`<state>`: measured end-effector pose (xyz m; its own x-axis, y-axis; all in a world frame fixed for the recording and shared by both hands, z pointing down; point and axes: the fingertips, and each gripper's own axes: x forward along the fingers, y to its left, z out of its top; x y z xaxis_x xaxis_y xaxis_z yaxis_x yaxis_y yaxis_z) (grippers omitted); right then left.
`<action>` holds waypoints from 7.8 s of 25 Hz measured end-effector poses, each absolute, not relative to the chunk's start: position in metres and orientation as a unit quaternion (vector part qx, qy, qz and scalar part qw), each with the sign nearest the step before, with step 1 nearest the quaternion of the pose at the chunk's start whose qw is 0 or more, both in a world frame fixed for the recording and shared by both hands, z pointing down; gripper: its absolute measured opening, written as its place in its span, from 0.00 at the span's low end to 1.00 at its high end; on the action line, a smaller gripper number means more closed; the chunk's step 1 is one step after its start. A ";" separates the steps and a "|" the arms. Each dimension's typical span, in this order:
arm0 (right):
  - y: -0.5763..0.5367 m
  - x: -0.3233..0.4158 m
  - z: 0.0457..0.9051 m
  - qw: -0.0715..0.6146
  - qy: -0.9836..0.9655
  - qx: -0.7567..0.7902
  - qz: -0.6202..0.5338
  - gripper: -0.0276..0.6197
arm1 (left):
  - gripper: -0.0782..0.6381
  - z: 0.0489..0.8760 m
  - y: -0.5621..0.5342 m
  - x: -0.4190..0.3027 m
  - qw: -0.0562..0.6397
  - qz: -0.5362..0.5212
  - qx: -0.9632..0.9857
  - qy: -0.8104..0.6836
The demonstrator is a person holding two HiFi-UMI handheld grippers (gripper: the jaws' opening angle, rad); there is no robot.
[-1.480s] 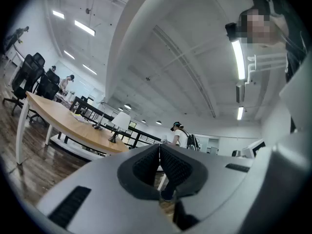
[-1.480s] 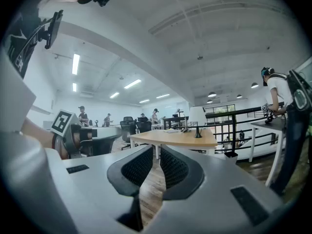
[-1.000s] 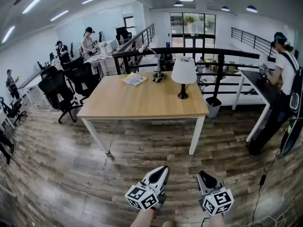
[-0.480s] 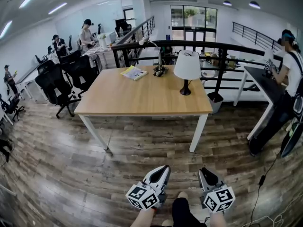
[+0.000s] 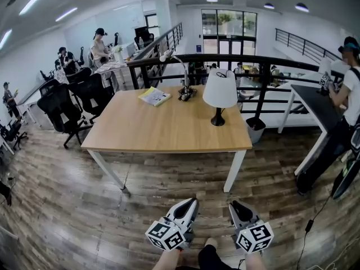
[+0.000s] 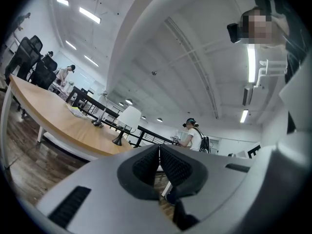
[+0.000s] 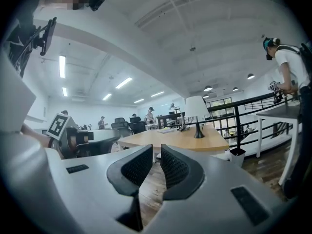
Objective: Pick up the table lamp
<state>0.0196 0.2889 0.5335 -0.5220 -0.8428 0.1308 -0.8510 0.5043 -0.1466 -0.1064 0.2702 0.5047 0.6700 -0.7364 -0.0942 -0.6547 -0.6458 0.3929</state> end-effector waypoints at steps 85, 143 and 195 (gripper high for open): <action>-0.155 0.059 0.587 0.039 -0.825 0.538 0.170 0.14 | 0.13 0.523 -0.173 -0.018 0.227 -0.116 0.929 -0.269; -0.281 0.093 0.603 0.098 -0.843 0.503 0.163 0.14 | 0.16 0.451 -0.317 0.046 0.297 -0.343 0.880 -0.140; -0.397 0.032 0.612 0.152 -0.853 0.469 0.175 0.27 | 0.13 0.426 -0.379 0.033 0.267 -0.315 0.898 -0.154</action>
